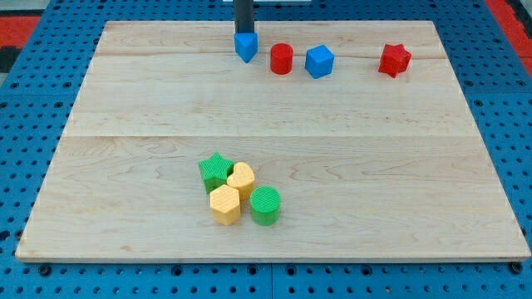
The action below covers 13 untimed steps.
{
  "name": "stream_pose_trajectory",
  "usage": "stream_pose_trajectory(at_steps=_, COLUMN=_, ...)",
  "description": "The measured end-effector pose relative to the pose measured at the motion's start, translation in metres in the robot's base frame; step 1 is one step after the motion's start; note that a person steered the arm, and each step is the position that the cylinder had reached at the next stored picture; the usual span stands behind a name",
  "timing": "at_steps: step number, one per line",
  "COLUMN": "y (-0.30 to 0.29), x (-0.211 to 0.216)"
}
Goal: Put the blue triangle in a horizontal line
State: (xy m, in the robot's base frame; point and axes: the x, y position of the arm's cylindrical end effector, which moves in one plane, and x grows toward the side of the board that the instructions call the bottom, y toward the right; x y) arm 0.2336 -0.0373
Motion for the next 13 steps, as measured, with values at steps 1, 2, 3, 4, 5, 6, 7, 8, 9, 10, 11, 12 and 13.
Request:
stream_pose_trajectory(at_steps=1, y=0.000, x=0.017)
stream_pose_trajectory(at_steps=2, y=-0.001, x=0.010)
stream_pose_trajectory(at_steps=3, y=0.034, x=-0.014)
stream_pose_trajectory(at_steps=4, y=0.063, x=-0.025)
stream_pose_trajectory(at_steps=5, y=0.090, x=-0.030)
stream_pose_trajectory(at_steps=6, y=0.112, x=-0.035)
stream_pose_trajectory(at_steps=7, y=0.134, x=-0.037)
stream_pose_trajectory(at_steps=8, y=0.162, x=-0.039)
stream_pose_trajectory(at_steps=9, y=0.190, x=-0.041)
stream_pose_trajectory(at_steps=10, y=0.213, x=-0.043)
stream_pose_trajectory(at_steps=11, y=0.248, x=-0.042)
stream_pose_trajectory(at_steps=12, y=0.281, x=-0.042)
stream_pose_trajectory(at_steps=13, y=0.297, x=-0.042)
